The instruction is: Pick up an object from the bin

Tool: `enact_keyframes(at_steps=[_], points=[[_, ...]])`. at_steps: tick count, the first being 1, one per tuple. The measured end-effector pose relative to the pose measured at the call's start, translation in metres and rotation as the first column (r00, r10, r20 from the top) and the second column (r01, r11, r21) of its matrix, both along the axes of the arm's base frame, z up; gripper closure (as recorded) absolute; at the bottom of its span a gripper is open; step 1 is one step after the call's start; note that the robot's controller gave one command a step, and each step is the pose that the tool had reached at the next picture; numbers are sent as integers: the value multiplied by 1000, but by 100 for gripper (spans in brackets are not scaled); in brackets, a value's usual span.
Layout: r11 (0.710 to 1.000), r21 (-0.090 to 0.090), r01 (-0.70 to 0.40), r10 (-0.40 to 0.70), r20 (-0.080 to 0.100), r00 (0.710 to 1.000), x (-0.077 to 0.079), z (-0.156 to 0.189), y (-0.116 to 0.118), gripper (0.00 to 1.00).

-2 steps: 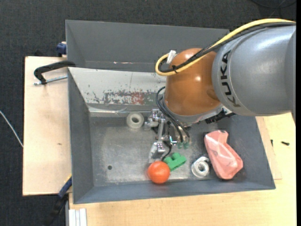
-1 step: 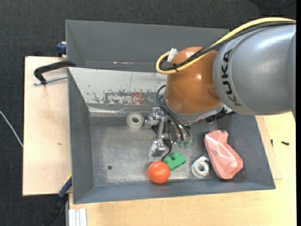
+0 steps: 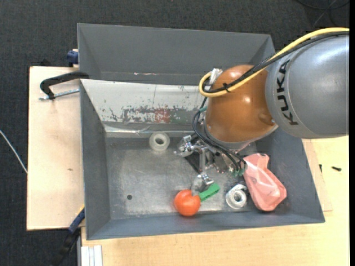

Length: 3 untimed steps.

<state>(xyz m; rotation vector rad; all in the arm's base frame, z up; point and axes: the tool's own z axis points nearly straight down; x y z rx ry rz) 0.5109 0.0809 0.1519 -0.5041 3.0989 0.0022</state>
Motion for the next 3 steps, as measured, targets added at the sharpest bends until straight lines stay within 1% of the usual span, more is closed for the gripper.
enact_keyframes(at_steps=[1, 2, 3], points=[[997, -1, -76, 76, -1, 997, -5, -5, -39, 0], [997, -2, 73, -73, -2, 997, -12, -4, -60, 0], [996, -1, -85, 85, 0, 996, -15, -49, -80, 0]])
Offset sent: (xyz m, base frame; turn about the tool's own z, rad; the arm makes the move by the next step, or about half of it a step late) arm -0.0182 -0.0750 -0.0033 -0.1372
